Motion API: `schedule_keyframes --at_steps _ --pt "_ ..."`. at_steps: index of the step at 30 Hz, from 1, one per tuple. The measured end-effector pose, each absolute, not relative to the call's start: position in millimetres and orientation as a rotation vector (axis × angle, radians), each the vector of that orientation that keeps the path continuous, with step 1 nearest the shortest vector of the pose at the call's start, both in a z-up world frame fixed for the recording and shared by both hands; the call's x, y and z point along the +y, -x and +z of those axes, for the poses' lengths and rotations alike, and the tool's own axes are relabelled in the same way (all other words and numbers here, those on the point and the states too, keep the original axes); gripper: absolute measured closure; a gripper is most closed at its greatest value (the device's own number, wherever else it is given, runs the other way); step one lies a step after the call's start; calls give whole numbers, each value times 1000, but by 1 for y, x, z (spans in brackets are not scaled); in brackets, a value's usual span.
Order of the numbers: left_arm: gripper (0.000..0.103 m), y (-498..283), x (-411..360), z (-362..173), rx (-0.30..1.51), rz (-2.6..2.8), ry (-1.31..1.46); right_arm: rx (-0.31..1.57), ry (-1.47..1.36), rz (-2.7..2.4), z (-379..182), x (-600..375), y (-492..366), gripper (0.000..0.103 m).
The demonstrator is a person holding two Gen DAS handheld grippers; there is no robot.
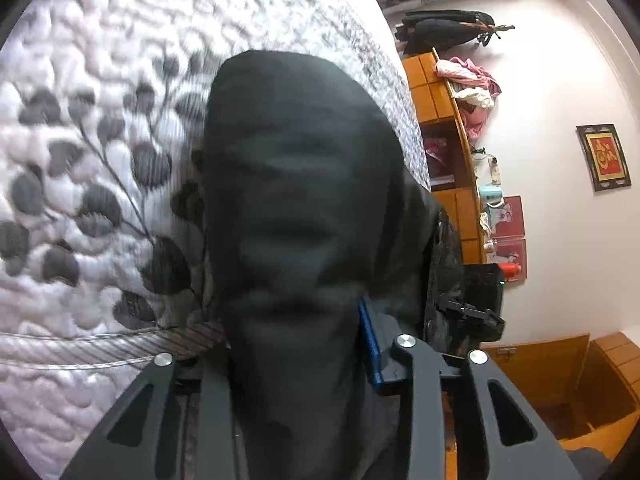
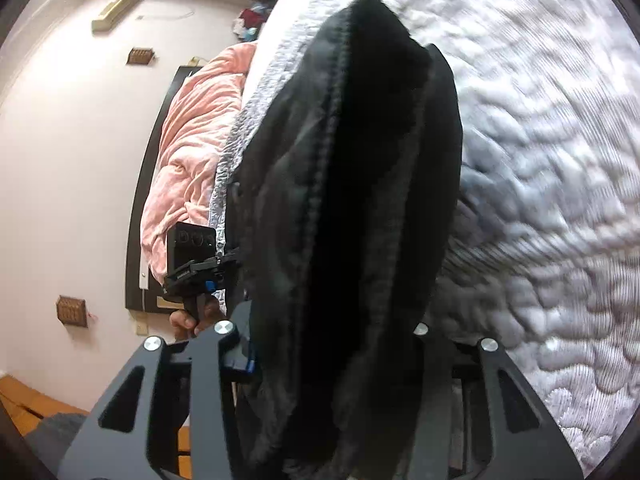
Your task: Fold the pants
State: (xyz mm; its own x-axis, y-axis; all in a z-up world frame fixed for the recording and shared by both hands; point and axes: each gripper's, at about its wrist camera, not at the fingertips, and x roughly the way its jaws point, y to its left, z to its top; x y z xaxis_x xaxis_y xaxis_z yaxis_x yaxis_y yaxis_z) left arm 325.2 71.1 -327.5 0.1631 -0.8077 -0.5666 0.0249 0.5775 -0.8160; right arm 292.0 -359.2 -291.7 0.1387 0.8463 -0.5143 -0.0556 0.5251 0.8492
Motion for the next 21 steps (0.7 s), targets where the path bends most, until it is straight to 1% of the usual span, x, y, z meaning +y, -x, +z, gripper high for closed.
schedule_keyframes --at_steps 5,11,15,18,21 --pt "70 -340 102 -300 1215 -641 793 1245 -708 824 -258 -320 -331 61" --pt "70 -396 160 -281 1171 -539 793 1262 -642 874 -251 -252 -412 61" --pt "70 -437 199 -297 1188 -471 817 1300 -613 877 -267 -204 -464 61" --pt "70 -452 221 -316 1217 -431 857 1342 -619 866 -286 -182 -489 61" --pt "69 -459 235 -332 1224 -425 916 1378 -639 854 -306 -174 -506 59"
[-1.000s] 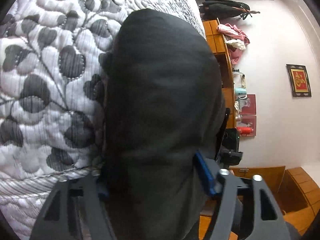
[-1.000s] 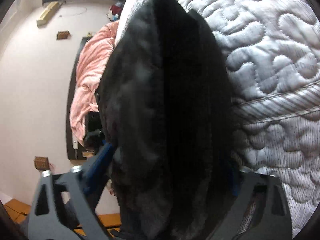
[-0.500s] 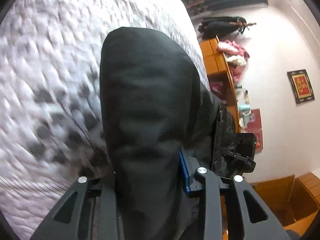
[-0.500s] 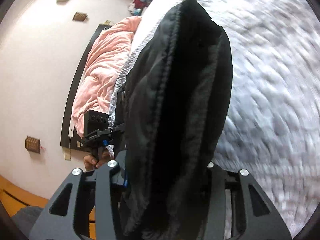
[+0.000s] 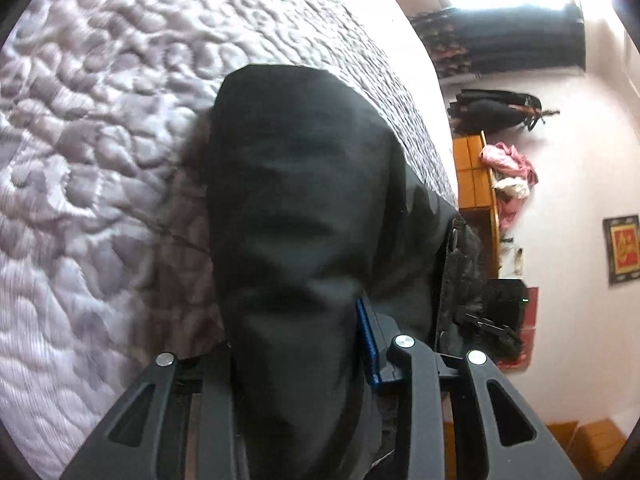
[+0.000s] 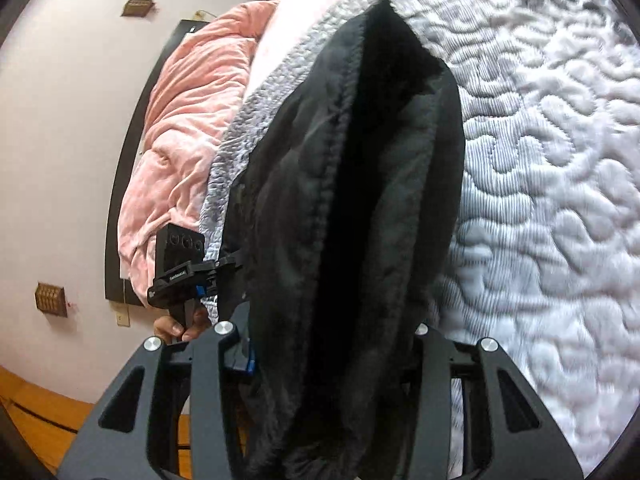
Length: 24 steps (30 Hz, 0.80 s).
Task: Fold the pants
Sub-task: 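Lower the folded bundle onto the bed and open both grippers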
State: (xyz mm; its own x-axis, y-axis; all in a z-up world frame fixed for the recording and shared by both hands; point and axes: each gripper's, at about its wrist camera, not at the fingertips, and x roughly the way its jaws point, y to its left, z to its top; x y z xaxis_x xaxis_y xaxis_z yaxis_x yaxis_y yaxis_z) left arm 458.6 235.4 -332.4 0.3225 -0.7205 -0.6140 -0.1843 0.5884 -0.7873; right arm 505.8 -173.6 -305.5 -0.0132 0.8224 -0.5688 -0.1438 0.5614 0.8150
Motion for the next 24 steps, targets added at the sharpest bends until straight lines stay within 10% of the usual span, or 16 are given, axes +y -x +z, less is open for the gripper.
schedule_keyframes --at_steps 6,16,24 --pt "35 -438 251 -346 1247 -410 951 1414 -638 767 -324 -189 -502 30" --pt "22 -441 277 -254 1040 -150 675 1108 -385 677 -221 -184 -512 28" --pt "14 -495 241 -292 1172 -44 485 1265 -514 585 -290 -146 -562 42"
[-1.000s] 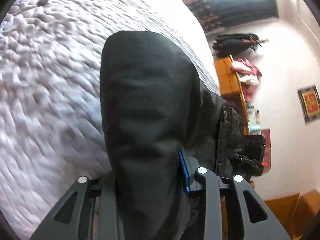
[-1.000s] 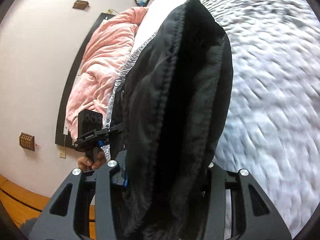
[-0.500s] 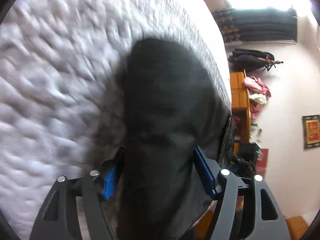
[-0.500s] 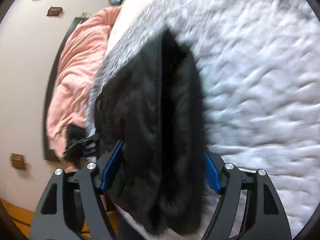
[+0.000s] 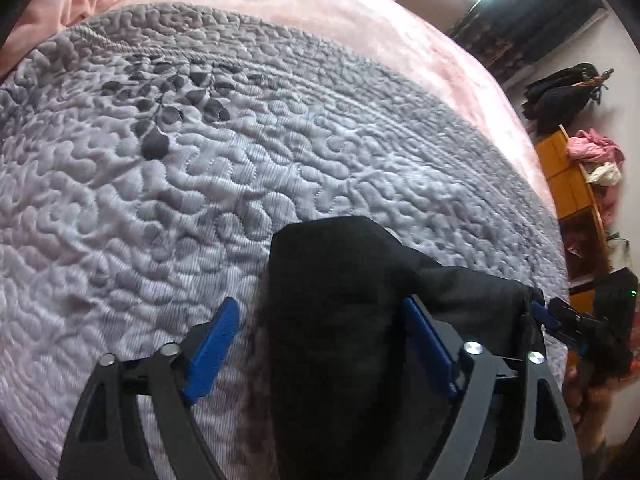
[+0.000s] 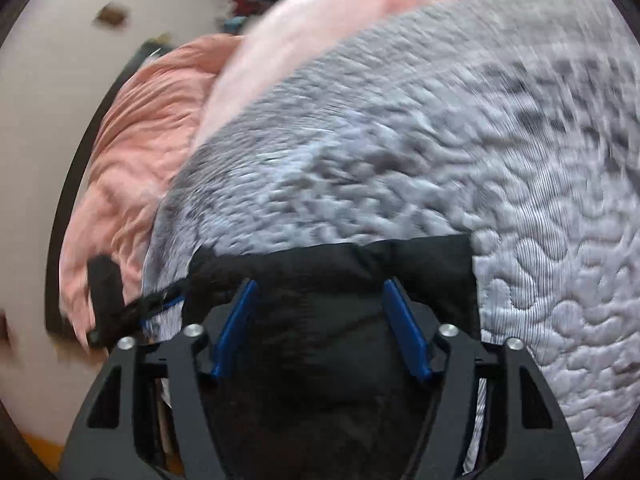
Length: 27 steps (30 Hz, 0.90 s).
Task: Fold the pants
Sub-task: 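Lower the folded bundle onto the bed and open both grippers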
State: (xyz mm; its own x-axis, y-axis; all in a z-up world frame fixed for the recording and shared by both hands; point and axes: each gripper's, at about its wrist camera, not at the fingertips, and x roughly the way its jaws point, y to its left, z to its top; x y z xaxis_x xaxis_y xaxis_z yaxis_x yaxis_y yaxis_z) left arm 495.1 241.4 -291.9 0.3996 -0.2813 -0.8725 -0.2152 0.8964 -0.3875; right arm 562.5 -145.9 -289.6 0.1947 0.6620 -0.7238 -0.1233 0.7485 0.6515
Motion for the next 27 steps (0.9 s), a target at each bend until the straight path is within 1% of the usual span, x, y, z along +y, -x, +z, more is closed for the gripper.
schedule_keyframes --at_steps 1,3,4,6,9,11,15,17,19,23,24,25,27 --pt "13 -499 241 -294 1181 -41 511 1274 -541 576 -298 -148 -566 45" --pt "14 -499 243 -295 1188 -44 546 1282 -555 588 -300 -150 -570 45" --pt "16 -495 245 -292 1187 -53 569 1274 -555 598 -296 -152 -567 41" --pt "17 -490 246 -290 1174 -89 586 1233 -558 644 -278 -159 -553 35" --pt "15 -445 246 -262 1076 -131 563 1144 -543 718 -245 -167 -513 32" --pt "15 -419 244 -255 1045 -133 556 1118 -542 736 -239 -177 -479 31" --pt "15 -372 233 -267 1062 -79 507 1141 -550 702 -259 -185 -445 32" --pt "16 -365 227 -283 1115 -64 496 1199 -587 669 -285 -188 -440 34" --pt "15 -362 219 -301 1165 -67 491 1231 -597 643 -303 -188 -439 37" --pt "15 -360 222 -307 1167 -53 544 1244 -651 626 -305 -191 -439 36" --pt "17 -358 224 -304 1163 -55 563 1234 -679 620 -298 -194 -436 31" --pt "17 -353 225 -300 1153 -56 574 1222 -682 617 -289 -196 -431 22" --pt "14 -335 226 -281 1113 -55 551 1186 -651 606 -270 -199 -417 15"
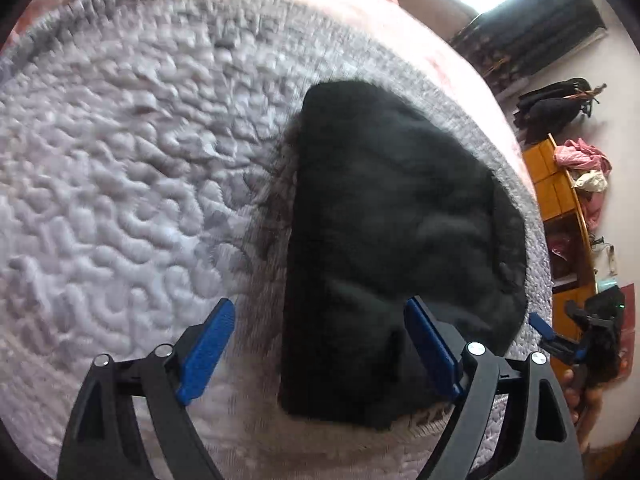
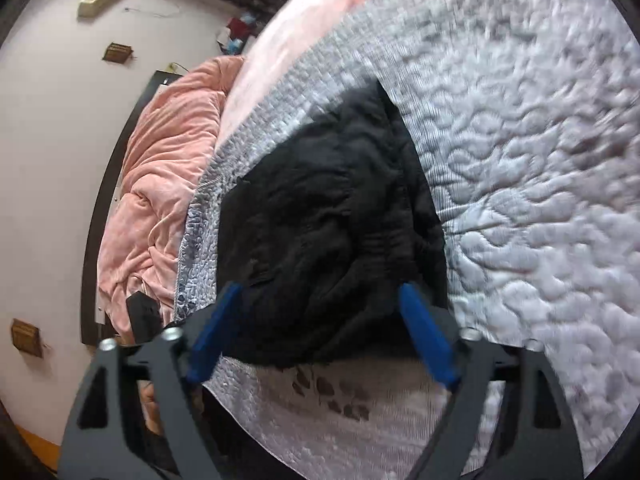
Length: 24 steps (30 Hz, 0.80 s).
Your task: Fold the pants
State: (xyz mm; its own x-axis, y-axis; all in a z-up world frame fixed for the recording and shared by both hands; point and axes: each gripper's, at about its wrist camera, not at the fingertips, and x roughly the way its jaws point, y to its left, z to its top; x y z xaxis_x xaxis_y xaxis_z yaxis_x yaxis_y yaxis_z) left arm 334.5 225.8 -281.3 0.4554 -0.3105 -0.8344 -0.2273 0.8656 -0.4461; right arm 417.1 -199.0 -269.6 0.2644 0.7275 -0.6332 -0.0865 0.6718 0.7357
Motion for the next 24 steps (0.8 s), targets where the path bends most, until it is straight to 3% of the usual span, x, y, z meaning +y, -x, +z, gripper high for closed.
schedule_keyframes --at_steps 4,13,20,24 --pt "4 -287 223 -249 1045 -24 482 1177 -613 553 -239 -209 -364 7" --pt "4 -155 213 -210 989 150 388 1254 -476 302 -232 -215 -225 6" --pt "4 -71 167 -151 882 211 210 1177 -184 218 -187 -183 -136 4" --pt "4 -26 141 -106 786 145 210 1009 -84 197 -138 -170 -90 4"
